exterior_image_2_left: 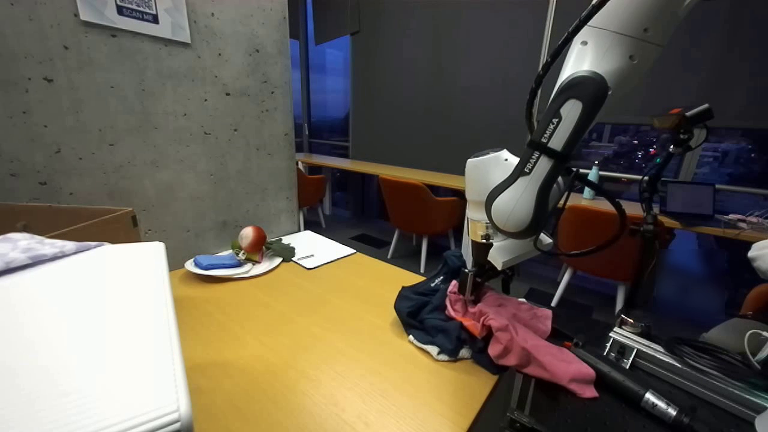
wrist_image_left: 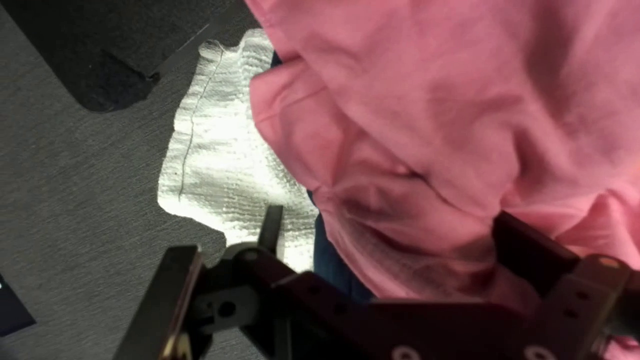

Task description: Put the pink shirt on the blue shirt, then put them on the peach shirt, then put them on the white towel and move them backwards

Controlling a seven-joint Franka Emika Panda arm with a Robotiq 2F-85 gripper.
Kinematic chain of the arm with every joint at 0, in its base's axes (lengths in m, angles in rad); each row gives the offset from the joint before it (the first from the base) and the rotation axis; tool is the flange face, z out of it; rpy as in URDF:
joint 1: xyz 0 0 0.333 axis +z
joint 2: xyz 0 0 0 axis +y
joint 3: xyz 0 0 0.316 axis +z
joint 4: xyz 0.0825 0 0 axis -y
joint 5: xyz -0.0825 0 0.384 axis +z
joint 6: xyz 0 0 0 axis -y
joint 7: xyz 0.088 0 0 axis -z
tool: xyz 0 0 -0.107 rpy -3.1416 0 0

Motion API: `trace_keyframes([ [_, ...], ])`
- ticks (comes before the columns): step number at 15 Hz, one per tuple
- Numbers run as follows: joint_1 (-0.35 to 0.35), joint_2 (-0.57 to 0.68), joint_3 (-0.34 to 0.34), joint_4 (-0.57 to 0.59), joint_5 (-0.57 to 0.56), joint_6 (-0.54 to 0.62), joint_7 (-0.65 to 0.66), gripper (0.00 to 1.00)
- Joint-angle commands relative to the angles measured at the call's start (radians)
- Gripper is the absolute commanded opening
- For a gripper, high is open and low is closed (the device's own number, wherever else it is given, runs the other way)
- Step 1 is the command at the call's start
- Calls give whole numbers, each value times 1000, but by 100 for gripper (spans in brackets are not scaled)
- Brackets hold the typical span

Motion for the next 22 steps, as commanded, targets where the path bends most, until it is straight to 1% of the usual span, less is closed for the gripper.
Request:
trace_keyframes([
  [1, 19, 40, -28, -3, -7, 26, -8, 100],
  [6, 23, 164, -18, -13, 34, 243, -24, 100],
  [9, 7, 228, 2, -2, 97, 311, -54, 100],
  [12, -14, 251, 28, 2, 162, 344, -97, 100],
  [13, -22, 249, 36, 2, 180, 345, -109, 75],
  [14, -27, 247, 41, 1, 191, 340, -122, 74],
  [19, -47, 239, 73, 5, 232, 337, -153, 37],
  [21, -51, 232, 81, 12, 239, 328, -160, 25],
  [22, -52, 225, 85, 17, 241, 322, -162, 17],
])
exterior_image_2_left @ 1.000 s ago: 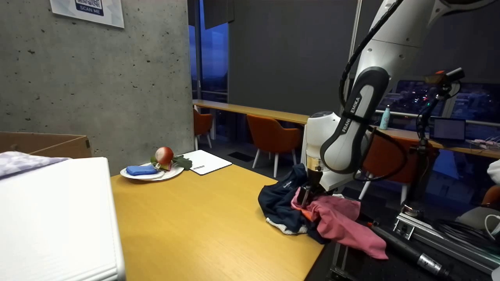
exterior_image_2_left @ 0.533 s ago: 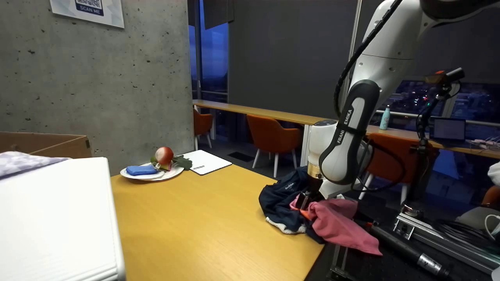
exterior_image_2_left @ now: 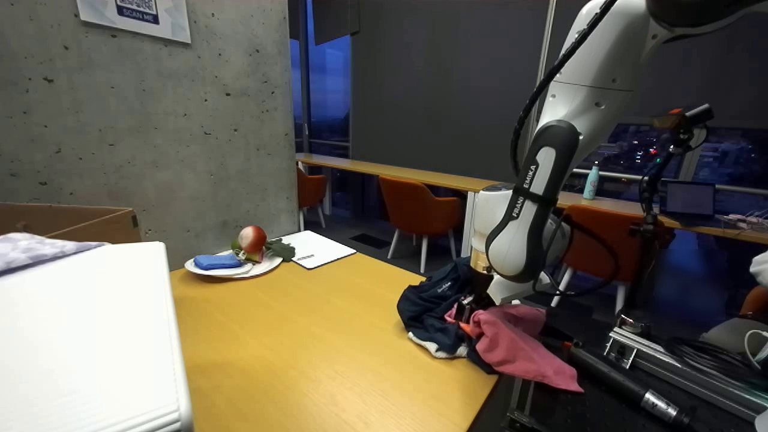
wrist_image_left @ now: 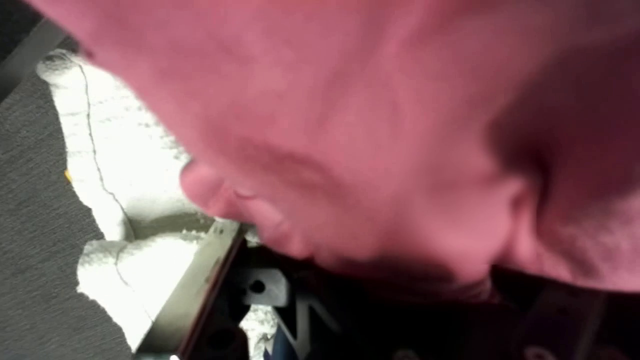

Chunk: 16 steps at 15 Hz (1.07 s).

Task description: Put the pink shirt on the blue shirt, then put them on the peach shirt, then put them on the white towel and move them backwards

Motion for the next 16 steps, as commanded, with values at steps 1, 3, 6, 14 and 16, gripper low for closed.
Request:
trace_keyframes([
  [1, -29, 43, 35, 36, 45, 10, -47, 14],
  [3, -19, 23, 29, 48, 45, -8, -44, 9],
  [6, -6, 2, 29, 96, 45, -52, -36, 6],
  [14, 42, -79, 69, 300, 33, -264, -9, 6],
  [16, 65, -106, 78, 334, 25, -298, 4, 6],
])
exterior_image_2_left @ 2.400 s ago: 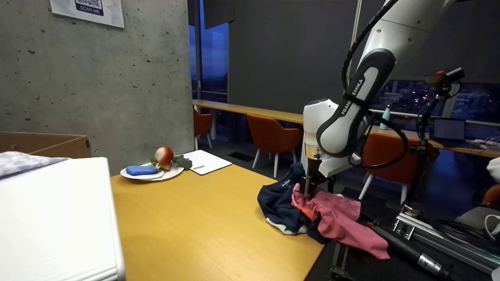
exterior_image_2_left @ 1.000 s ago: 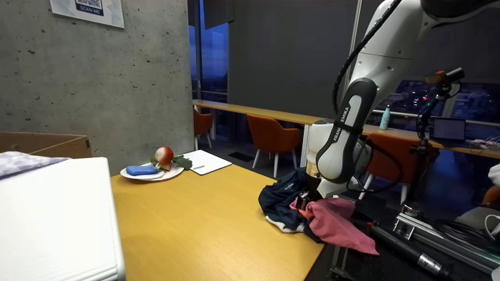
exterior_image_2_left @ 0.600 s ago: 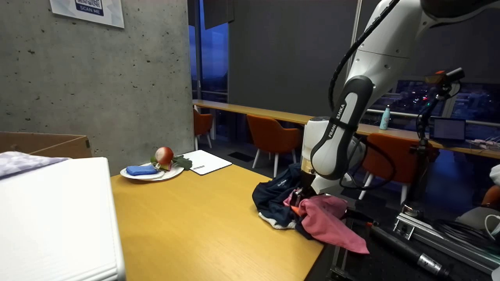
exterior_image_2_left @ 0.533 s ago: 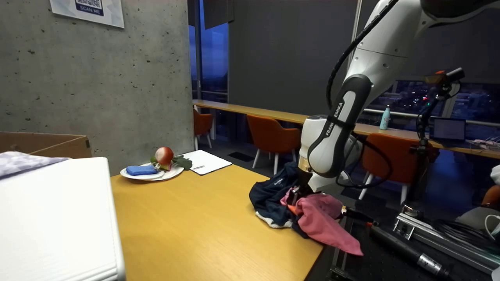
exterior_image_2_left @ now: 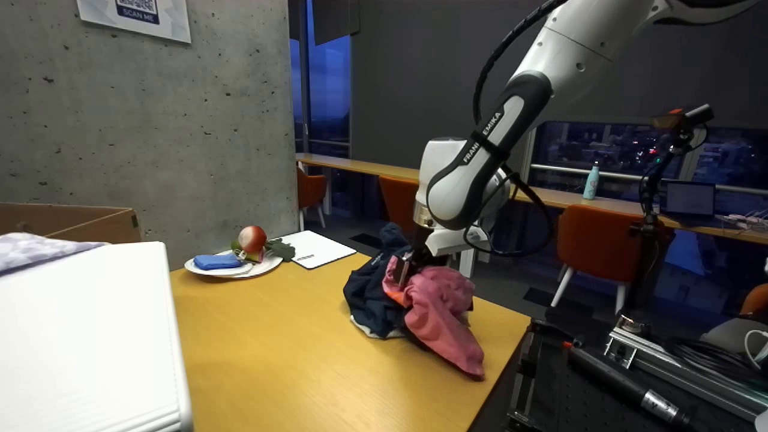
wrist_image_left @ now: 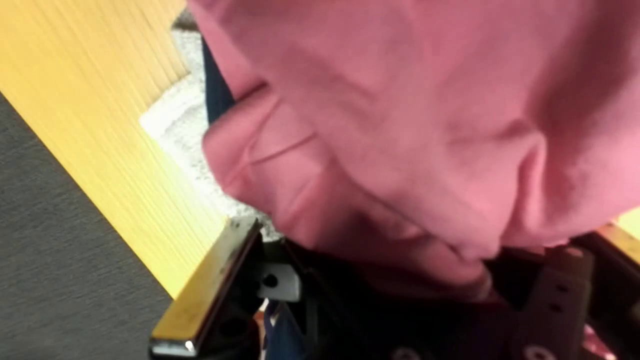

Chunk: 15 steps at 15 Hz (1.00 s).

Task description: Put the pink shirt on the blue shirt, then put them on the peach shirt, then put them on the white towel and move them backwards

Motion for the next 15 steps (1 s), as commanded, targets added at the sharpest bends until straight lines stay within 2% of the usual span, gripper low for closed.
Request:
trace_keyframes([
  [1, 33, -70, 22, 57, 16, -84, 9, 6],
  [3, 43, -77, 42, 104, 20, -112, 11, 6],
  [9, 50, -12, 90, 357, 26, -243, 29, 6],
  [15, 47, 127, 151, 595, 51, -289, 2, 6],
])
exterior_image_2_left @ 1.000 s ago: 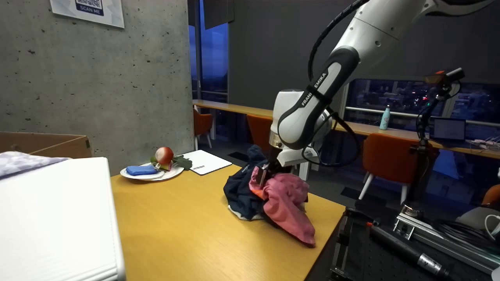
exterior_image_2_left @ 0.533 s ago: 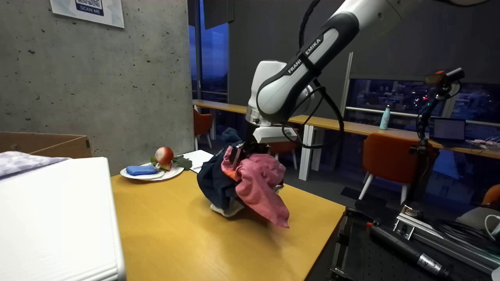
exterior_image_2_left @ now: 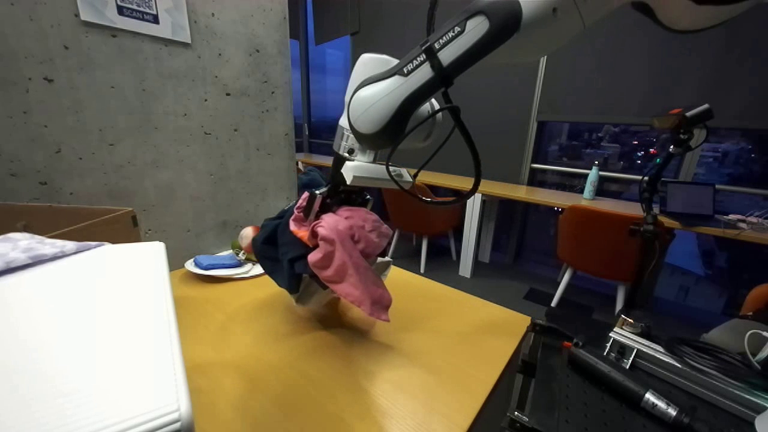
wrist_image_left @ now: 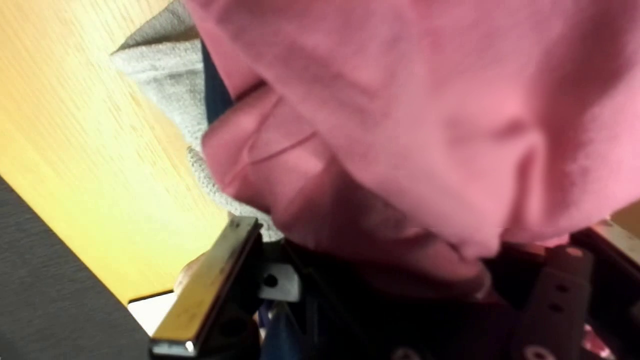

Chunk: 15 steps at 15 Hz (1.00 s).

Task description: Put the pink shirt on the blue shirt, then put them on the peach shirt, then put them on the white towel and move them backwards

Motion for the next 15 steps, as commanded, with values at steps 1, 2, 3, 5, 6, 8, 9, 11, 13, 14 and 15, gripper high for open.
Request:
trace_keyframes([
  [1, 1, 111, 43, 162, 54, -45, -27, 6],
  [2, 8, 139, 53, 179, 58, -40, -28, 6],
  [3, 12, 162, 64, 192, 61, -36, -37, 6],
  [5, 16, 213, 82, 214, 65, -28, -48, 6],
  [6, 20, 236, 86, 222, 66, -31, -50, 6],
  [8, 23, 278, 89, 239, 68, -37, -55, 6],
  [9, 27, 296, 82, 249, 63, -42, -49, 6],
  [11, 27, 324, 78, 268, 61, -53, -47, 6],
  [13, 25, 341, 76, 283, 59, -56, -49, 6],
  [14, 26, 343, 75, 288, 59, -57, -46, 49],
  [15, 25, 343, 76, 292, 61, -58, -47, 50],
])
